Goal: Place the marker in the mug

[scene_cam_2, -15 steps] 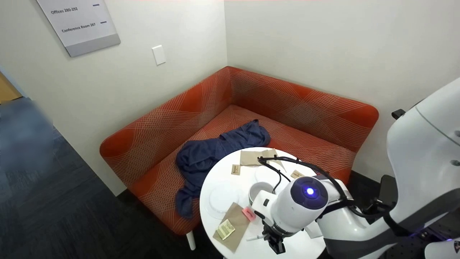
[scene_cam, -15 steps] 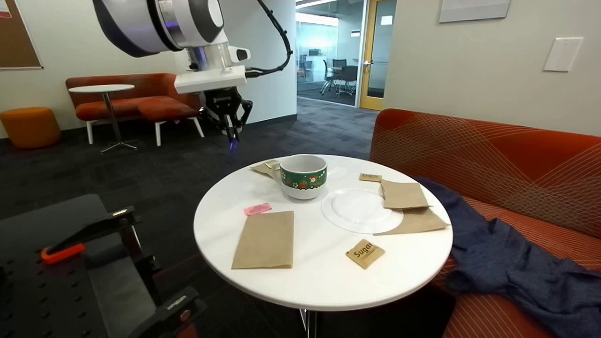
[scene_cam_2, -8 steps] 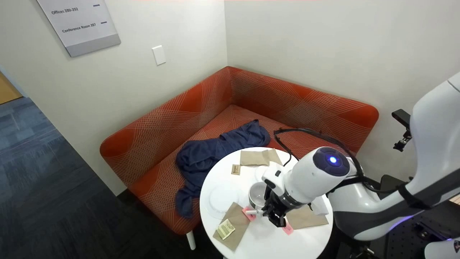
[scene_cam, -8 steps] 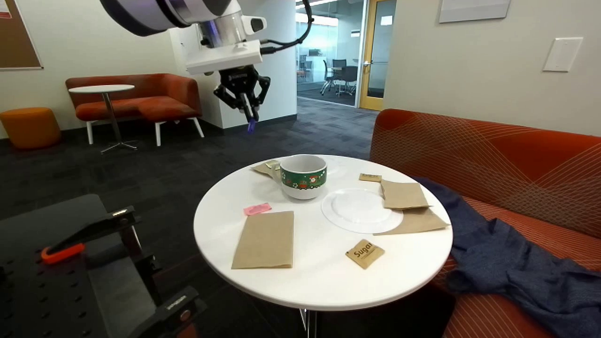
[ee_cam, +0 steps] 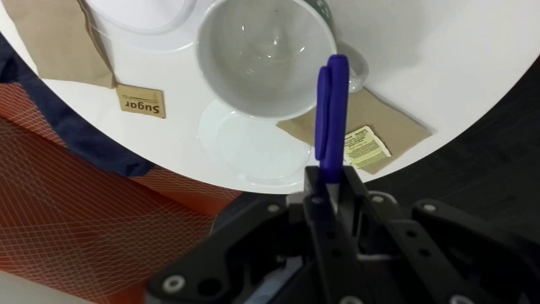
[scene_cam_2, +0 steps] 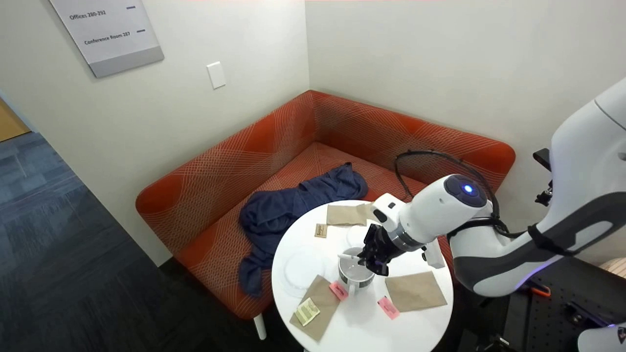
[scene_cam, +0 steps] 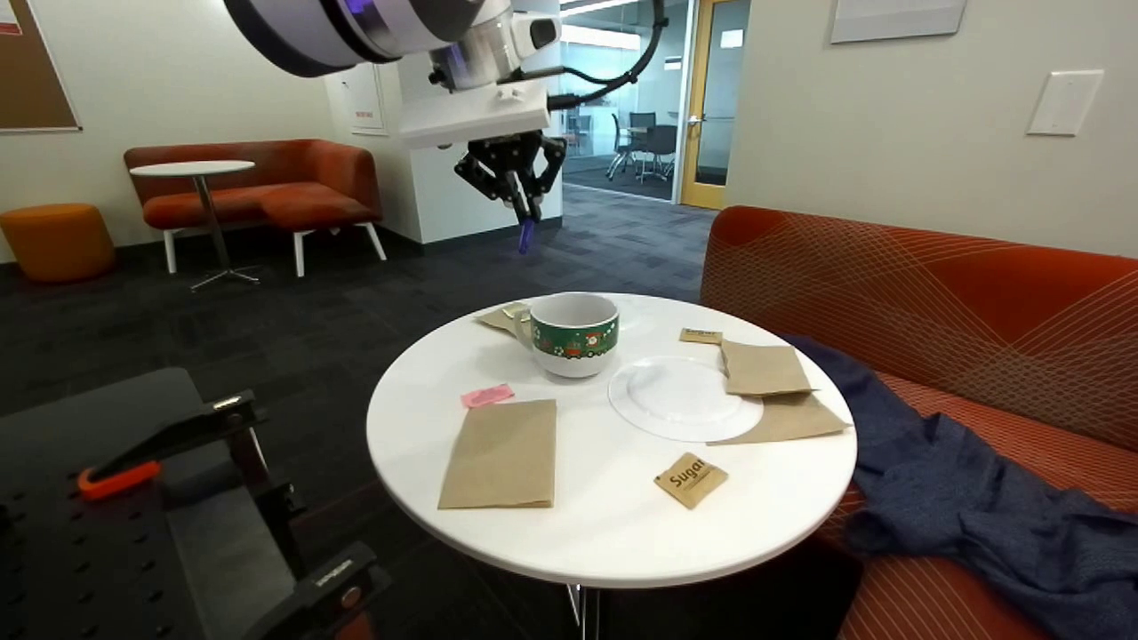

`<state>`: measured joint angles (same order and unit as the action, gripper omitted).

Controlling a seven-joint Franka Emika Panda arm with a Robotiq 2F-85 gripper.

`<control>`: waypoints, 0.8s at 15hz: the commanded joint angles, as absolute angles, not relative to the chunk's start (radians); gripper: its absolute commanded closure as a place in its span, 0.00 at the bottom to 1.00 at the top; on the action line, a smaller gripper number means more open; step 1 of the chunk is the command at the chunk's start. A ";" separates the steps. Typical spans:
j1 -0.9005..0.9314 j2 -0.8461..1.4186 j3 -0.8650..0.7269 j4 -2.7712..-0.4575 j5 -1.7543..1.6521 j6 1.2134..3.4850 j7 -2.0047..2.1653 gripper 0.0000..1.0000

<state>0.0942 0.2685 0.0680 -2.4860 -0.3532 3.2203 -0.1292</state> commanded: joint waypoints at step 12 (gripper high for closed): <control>-0.150 0.490 0.182 -2.390 -0.472 3.430 -0.185 0.96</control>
<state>-0.1065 0.4249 0.1612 -2.4331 -0.4349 3.3821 -0.1595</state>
